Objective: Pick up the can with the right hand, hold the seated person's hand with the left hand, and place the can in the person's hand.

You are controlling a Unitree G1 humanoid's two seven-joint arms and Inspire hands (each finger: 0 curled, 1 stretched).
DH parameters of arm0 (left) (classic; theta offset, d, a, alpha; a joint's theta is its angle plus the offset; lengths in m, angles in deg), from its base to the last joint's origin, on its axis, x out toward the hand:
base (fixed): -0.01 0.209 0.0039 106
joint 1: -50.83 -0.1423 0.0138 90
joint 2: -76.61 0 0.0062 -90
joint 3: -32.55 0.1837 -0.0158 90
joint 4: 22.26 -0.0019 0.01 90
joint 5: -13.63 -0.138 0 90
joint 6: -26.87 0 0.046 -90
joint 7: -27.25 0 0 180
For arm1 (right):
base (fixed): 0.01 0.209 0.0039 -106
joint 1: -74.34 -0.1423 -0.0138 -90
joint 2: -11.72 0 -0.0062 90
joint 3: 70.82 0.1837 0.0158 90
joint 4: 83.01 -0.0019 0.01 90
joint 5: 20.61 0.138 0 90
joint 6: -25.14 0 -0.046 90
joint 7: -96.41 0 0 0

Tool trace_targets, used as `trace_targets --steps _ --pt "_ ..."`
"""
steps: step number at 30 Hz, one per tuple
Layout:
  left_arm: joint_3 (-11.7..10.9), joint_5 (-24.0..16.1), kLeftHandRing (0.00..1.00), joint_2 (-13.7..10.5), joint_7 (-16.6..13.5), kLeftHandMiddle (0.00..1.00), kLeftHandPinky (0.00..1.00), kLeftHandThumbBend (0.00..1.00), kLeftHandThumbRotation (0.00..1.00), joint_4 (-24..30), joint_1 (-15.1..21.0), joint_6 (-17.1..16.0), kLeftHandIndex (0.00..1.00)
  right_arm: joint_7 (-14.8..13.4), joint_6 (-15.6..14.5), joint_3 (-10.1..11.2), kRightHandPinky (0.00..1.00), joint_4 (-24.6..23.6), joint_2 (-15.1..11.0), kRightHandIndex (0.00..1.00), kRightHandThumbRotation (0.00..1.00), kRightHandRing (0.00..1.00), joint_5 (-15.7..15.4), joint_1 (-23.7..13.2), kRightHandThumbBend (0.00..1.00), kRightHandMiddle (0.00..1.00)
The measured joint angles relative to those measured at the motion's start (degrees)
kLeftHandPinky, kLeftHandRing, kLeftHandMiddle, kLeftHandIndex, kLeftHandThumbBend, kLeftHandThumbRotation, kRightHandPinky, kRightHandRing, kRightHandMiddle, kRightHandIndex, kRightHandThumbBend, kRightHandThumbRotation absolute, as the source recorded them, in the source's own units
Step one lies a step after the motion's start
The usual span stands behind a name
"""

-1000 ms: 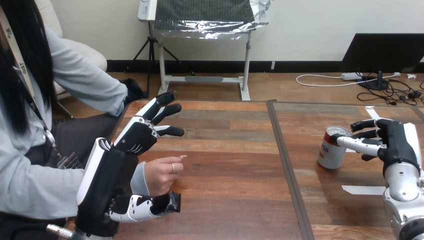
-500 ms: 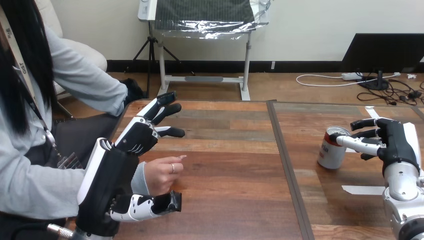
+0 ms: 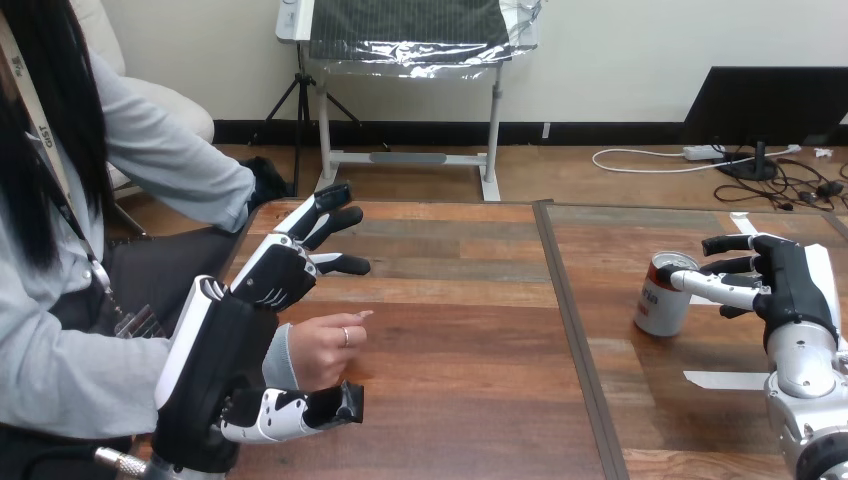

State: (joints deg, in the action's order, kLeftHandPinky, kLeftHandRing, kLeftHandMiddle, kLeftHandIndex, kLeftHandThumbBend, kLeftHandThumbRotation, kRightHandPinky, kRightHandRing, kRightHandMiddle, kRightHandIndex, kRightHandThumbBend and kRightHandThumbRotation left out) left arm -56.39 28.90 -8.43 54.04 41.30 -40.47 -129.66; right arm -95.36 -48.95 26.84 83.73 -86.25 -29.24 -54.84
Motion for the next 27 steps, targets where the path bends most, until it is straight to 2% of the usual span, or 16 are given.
trace_targets --steps 17,27 --pt "0.0 0.0 0.88 -0.1 0.7 0.93 0.7 1.0 0.65 -0.1 0.3 0.0 0.89 0.1 -2.3 -1.1 0.41 0.0 0.0 0.64 0.13 0.49 -0.9 -1.0 1.0 0.59" --pt "-0.2 0.0 0.88 -0.1 0.8 0.92 0.69 1.0 0.67 -1.3 0.8 -0.1 0.89 0.0 -2.8 -2.5 0.4 -0.1 0.0 0.64 0.14 0.47 -1.7 -1.0 1.0 0.56"
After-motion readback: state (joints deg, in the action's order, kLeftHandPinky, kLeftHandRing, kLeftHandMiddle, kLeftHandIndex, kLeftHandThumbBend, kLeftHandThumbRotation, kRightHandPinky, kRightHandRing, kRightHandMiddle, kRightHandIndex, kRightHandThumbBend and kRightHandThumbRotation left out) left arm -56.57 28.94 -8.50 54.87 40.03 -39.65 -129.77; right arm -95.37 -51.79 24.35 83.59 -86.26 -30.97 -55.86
